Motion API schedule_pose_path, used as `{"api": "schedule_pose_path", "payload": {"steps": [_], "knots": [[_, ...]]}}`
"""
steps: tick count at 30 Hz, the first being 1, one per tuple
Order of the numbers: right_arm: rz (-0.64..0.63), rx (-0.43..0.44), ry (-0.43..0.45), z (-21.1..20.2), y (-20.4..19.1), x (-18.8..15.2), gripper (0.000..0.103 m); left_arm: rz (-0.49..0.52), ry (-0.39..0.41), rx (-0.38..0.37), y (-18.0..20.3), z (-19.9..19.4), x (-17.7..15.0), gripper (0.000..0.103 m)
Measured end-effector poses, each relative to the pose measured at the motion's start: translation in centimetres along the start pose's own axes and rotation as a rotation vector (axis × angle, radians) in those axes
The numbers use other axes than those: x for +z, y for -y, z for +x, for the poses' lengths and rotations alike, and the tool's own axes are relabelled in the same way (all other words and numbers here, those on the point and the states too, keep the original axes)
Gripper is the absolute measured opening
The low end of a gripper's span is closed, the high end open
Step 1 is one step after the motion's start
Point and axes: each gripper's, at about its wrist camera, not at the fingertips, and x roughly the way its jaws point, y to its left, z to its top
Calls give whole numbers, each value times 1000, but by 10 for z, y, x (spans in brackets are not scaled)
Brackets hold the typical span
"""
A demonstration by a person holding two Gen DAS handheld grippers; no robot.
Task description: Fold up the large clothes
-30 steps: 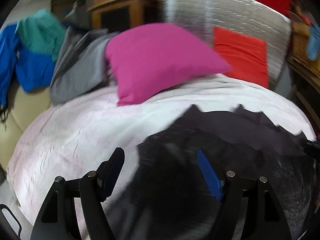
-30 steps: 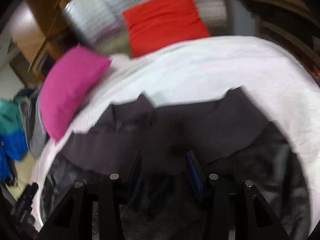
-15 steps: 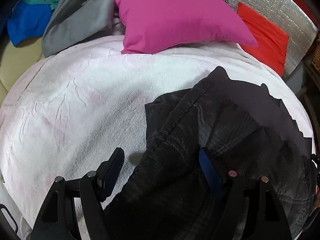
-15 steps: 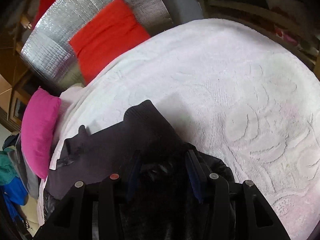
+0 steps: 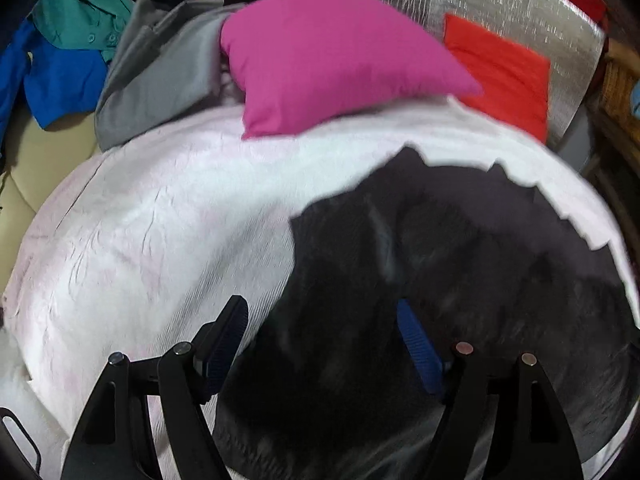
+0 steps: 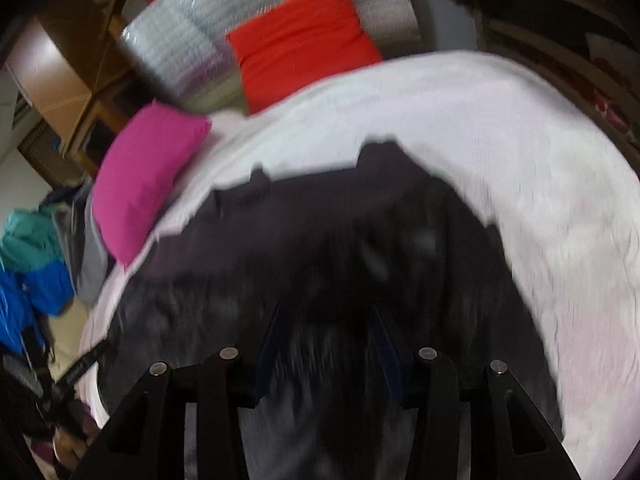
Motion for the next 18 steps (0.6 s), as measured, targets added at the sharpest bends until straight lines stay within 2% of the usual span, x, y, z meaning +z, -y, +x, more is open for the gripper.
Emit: {"api": "schedule_pose_path", "payload": {"steps": [3, 5, 9, 12, 14, 15, 17, 18], "knots": [[-18, -16, -20, -1, 4, -13, 49, 2, -36, -11, -4, 9, -7, 79], [8, 16, -5, -18, 8, -17, 48, -20, -38, -32, -9, 6, -8, 79], [1, 70, 66, -51, 16, -31, 48, -64, -3, -67, -22, -16, -13, 79], [-2, 111, 66, -61, 18, -43, 48, -122, 27, -68, -41, -29, -15, 79], [-4, 85, 47, -61, 20, -42, 48, -175, 35, -77, -55, -34, -13, 79], [3, 46, 58, -67, 25, -46, 48, -201, 36, -86, -63, -34, -12, 79], [55, 34, 101, -80, 42, -49, 49, -271, 28, -133, -82, -34, -10, 79], [106, 38, 132, -89, 56, -49, 55, -292, 19, -160, -89, -33, -9, 79]]}}
